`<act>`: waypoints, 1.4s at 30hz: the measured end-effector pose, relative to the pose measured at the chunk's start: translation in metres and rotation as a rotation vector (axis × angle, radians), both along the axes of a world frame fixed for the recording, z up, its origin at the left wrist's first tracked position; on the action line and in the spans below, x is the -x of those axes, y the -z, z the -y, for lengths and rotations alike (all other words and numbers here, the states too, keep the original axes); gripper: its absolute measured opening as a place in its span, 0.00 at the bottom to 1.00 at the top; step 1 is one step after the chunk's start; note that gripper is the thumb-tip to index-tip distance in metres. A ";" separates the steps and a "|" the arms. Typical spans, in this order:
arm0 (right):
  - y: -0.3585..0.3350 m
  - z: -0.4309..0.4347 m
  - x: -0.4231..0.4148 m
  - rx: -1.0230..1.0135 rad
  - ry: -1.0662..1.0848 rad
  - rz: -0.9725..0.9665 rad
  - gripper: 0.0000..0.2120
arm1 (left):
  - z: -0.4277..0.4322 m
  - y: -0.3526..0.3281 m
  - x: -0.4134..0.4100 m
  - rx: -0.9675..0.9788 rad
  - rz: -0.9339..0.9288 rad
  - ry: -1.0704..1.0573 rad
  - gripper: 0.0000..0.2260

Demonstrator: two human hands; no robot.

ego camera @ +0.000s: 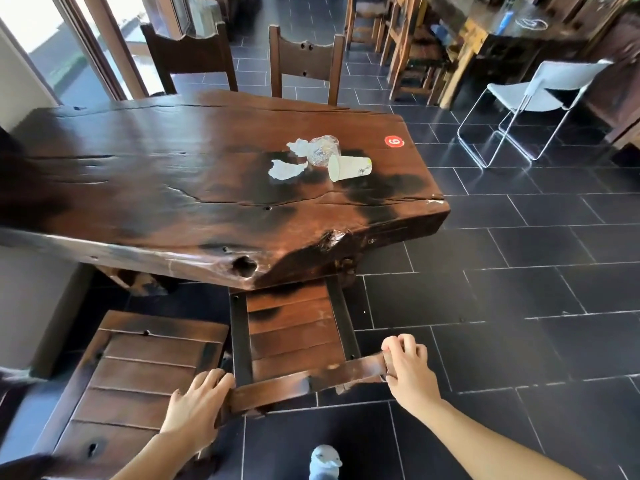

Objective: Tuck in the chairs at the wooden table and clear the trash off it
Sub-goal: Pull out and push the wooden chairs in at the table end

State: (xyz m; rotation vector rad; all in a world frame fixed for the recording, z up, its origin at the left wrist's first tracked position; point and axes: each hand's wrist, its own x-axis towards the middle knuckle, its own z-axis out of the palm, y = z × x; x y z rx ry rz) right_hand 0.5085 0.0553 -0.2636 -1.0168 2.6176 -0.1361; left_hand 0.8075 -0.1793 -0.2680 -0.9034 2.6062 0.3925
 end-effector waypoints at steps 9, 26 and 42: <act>0.000 0.036 -0.009 -0.001 0.111 0.046 0.22 | 0.053 -0.013 0.015 0.028 0.088 0.071 0.24; 0.005 0.079 -0.024 0.004 0.195 0.018 0.23 | 0.111 -0.015 0.020 0.064 0.113 0.204 0.26; -0.007 0.094 -0.034 -0.104 0.217 0.048 0.22 | 0.116 -0.004 0.014 0.101 0.022 0.158 0.33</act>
